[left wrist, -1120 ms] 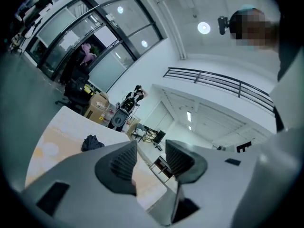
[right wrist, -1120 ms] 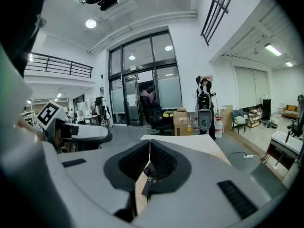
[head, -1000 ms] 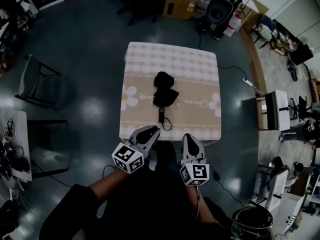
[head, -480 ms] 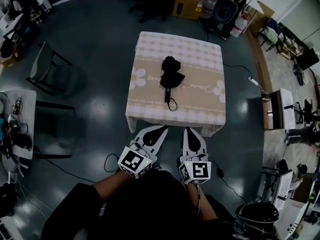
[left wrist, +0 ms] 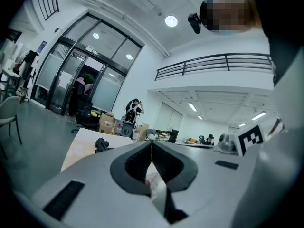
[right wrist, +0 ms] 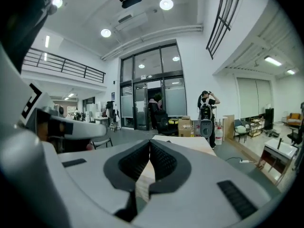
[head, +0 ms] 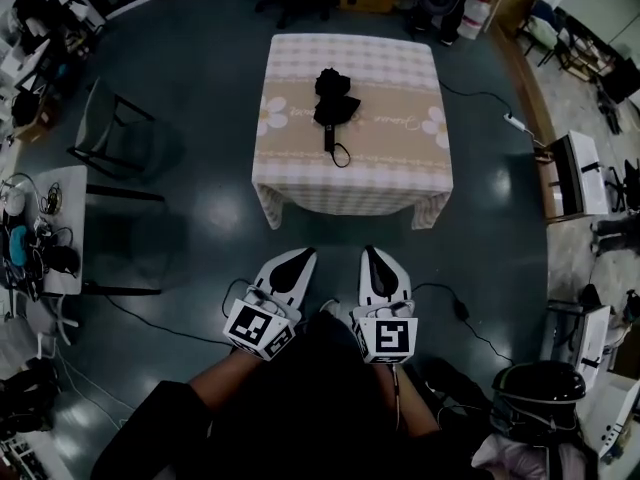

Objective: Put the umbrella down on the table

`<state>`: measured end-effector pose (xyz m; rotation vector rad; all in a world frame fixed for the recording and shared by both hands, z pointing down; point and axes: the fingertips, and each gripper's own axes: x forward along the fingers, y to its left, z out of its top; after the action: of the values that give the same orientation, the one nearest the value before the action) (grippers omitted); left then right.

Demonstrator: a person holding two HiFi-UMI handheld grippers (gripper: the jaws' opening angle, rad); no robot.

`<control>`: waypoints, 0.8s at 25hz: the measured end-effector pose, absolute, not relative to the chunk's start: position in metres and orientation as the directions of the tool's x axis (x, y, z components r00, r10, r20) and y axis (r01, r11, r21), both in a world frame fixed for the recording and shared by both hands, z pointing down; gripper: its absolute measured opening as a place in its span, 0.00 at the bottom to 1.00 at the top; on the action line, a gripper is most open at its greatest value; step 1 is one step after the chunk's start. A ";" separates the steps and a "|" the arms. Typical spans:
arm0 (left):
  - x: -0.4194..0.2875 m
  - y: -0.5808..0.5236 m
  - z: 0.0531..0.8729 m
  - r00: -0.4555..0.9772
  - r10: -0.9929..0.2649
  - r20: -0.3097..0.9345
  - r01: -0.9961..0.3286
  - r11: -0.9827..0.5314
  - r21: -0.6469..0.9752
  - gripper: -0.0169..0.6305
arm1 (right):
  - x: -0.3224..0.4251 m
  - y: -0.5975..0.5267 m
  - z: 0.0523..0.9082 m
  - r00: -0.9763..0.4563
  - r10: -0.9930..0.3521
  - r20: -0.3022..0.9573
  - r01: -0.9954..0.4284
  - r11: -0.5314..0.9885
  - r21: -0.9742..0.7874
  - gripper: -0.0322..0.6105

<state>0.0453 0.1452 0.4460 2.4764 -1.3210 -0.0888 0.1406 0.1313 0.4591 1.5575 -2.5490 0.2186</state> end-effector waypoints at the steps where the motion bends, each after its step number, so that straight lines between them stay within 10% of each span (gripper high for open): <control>1: 0.044 0.151 0.442 0.564 -0.821 0.091 -0.797 -0.512 0.321 0.05 | 0.143 0.136 0.457 -0.448 -0.871 0.202 -0.893 0.449 -0.042 0.08; 20: -0.043 0.193 0.402 0.431 -0.902 0.010 -0.894 -0.426 0.139 0.05 | 0.024 0.183 0.420 -0.513 -0.848 0.132 -0.856 0.516 -0.016 0.08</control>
<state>-0.0429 0.1929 0.4021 2.5512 -1.6098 -0.1002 0.0245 0.1829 0.4199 1.4899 -2.6402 0.1207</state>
